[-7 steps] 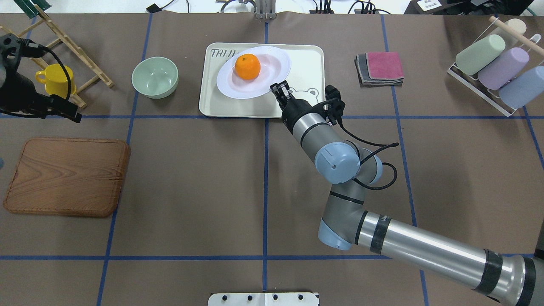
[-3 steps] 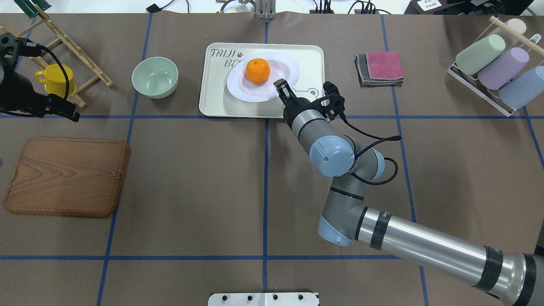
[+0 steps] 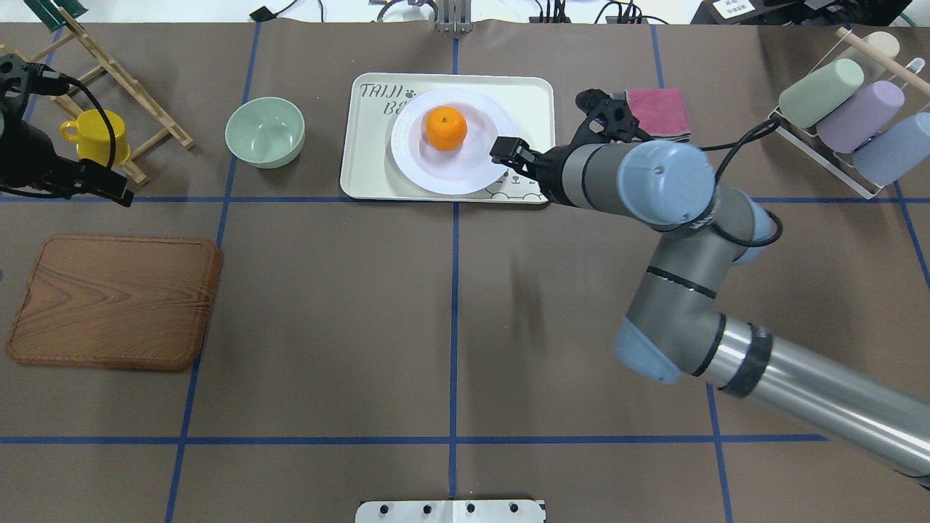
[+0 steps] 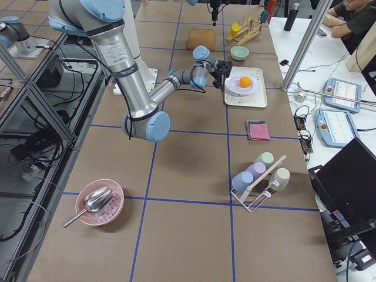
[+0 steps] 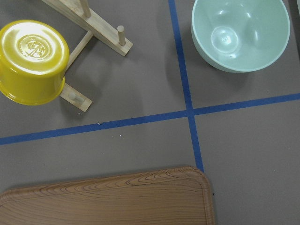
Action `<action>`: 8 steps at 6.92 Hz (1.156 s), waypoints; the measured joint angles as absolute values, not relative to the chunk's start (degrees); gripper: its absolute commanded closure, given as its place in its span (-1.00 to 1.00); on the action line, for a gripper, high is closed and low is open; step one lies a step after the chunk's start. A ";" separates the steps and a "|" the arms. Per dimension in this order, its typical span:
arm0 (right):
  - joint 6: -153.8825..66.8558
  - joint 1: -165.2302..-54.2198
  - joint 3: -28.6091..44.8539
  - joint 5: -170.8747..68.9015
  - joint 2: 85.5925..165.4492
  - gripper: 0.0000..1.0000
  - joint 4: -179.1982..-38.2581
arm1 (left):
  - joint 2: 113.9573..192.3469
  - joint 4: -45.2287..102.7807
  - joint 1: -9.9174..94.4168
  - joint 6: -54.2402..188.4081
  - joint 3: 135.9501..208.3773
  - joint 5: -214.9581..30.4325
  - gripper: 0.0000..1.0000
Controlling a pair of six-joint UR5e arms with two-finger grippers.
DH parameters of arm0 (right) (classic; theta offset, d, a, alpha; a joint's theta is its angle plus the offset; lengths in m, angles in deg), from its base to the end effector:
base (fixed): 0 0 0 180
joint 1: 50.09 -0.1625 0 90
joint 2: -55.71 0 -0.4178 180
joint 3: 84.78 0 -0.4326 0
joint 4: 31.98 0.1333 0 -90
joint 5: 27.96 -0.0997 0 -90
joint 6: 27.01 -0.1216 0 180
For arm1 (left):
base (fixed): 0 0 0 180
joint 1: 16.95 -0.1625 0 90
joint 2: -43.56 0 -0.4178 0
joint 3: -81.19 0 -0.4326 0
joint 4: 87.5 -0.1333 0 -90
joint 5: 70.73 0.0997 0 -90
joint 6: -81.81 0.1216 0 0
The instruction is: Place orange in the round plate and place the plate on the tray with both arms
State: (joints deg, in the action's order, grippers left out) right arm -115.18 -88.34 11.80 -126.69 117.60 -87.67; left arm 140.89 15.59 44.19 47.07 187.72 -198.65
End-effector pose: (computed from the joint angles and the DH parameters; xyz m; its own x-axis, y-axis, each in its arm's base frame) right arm -0.4790 -0.5239 0.2348 0.2973 0.1942 0.9348 -0.4914 0.8706 -0.0246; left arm 0.2317 -0.5417 0.4186 0.6410 0.1799 -0.7461 -0.0249 0.9765 0.2141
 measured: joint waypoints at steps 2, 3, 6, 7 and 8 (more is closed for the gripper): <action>-89.42 -102.15 19.64 -149.05 126.35 -1.00 -96.39 | 138.93 15.53 48.45 57.09 185.49 -198.96 -0.96; -78.56 -108.94 20.13 -155.04 129.76 -1.00 -98.54 | 137.26 15.51 51.92 64.03 183.93 -199.07 -0.96; -52.22 -122.52 19.23 -155.54 139.81 -1.00 -104.48 | 134.56 15.50 61.74 77.76 176.90 -200.82 -0.97; -45.96 -126.38 18.89 -155.09 143.37 -1.00 -106.98 | 134.58 14.75 63.63 78.85 174.64 -202.61 -0.97; -40.94 -129.42 18.74 -155.24 146.87 -1.00 -111.04 | 134.62 13.28 64.81 79.52 173.53 -203.64 -0.97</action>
State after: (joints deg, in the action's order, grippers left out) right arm -40.94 -129.42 18.74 -155.24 146.87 -111.04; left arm 134.62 13.28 64.81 79.52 173.53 -203.64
